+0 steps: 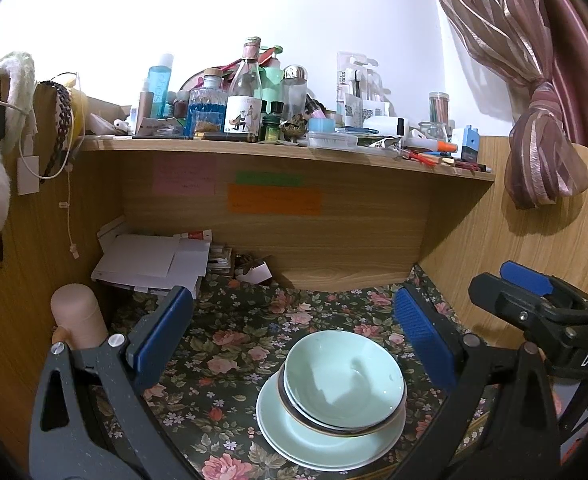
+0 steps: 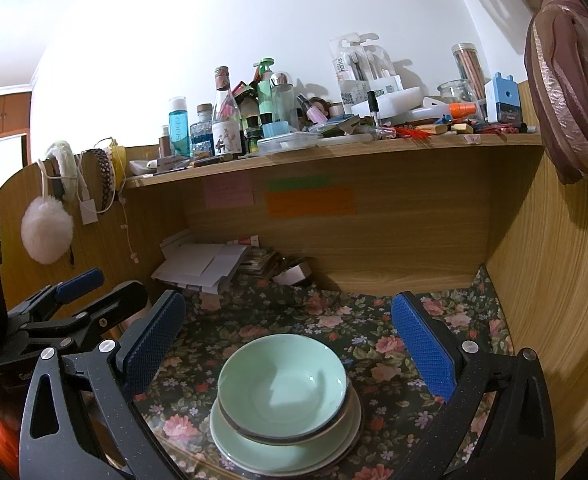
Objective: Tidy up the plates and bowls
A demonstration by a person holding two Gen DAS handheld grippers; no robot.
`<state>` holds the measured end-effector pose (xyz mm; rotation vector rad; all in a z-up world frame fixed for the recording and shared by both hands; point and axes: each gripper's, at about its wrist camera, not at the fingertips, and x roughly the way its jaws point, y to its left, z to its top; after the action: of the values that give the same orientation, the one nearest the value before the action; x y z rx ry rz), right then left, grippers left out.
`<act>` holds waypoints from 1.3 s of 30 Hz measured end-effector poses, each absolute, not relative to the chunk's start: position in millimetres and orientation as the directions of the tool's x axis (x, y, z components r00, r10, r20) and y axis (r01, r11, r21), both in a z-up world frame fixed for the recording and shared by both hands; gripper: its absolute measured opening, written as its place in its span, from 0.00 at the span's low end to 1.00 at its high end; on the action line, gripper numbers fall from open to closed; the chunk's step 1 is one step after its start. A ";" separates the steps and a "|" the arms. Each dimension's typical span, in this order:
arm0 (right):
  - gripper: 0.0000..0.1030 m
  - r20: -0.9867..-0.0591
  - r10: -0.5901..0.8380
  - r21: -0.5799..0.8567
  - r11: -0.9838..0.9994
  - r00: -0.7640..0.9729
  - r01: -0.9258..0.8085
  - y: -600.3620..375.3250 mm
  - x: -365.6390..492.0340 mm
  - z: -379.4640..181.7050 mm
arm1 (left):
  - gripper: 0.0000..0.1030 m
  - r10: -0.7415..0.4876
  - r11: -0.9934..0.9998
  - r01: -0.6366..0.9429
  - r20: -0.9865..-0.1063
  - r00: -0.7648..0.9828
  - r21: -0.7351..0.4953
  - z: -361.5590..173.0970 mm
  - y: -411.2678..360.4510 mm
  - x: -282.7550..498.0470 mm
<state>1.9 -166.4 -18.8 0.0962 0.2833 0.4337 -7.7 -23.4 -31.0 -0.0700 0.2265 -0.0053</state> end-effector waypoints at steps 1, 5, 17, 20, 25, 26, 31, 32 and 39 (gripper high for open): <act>1.00 -0.250 0.427 0.151 0.904 0.869 -0.400 -166.5 1.9 -19.2 | 0.99 -0.014 0.998 -0.002 -0.224 0.974 -0.070 -31.1 -23.5 -7.8; 1.00 -0.255 0.427 0.154 0.904 0.868 -0.399 -166.3 2.8 -20.6 | 0.99 -0.017 0.997 0.000 -0.227 0.974 -0.073 -31.9 -23.9 -7.4; 1.00 -0.257 0.430 0.157 0.902 0.866 -0.401 -167.3 4.3 -21.3 | 0.99 -0.019 0.996 0.000 -0.224 0.974 -0.084 -32.5 -28.4 -7.4; 1.00 -0.257 0.430 0.156 0.902 0.865 -0.402 -167.8 4.6 -21.3 | 0.99 -0.018 0.997 -0.001 -0.226 0.974 -0.083 -33.0 -28.7 -7.6; 1.00 -0.258 0.431 0.156 0.902 0.865 -0.403 -167.8 5.0 -21.3 | 0.99 -0.015 0.996 -0.005 -0.226 0.974 -0.084 -32.7 -28.7 -6.9; 1.00 -0.258 0.430 0.155 0.902 0.865 -0.402 -168.0 5.0 -21.6 | 0.99 -0.015 0.996 -0.004 -0.226 0.974 -0.085 -33.0 -29.2 -7.2; 1.00 -0.257 0.434 0.157 0.900 0.863 -0.406 -169.0 5.8 -21.4 | 0.99 -0.016 0.996 -0.004 -0.224 0.974 -0.085 -32.8 -29.1 -7.0; 1.00 -0.257 0.434 0.157 0.900 0.863 -0.406 -168.9 5.7 -21.4 | 0.99 -0.018 0.996 -0.001 -0.225 0.974 -0.084 -32.9 -29.2 -6.9; 1.00 -0.259 0.434 0.157 0.900 0.863 -0.406 -168.8 5.6 -21.5 | 0.99 -0.019 0.996 0.000 -0.228 0.973 -0.084 -33.0 -30.1 -6.2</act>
<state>5.6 -168.8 -21.5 0.0987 0.2942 0.4412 -6.2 -30.1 -33.0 -0.0842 0.2308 -0.0094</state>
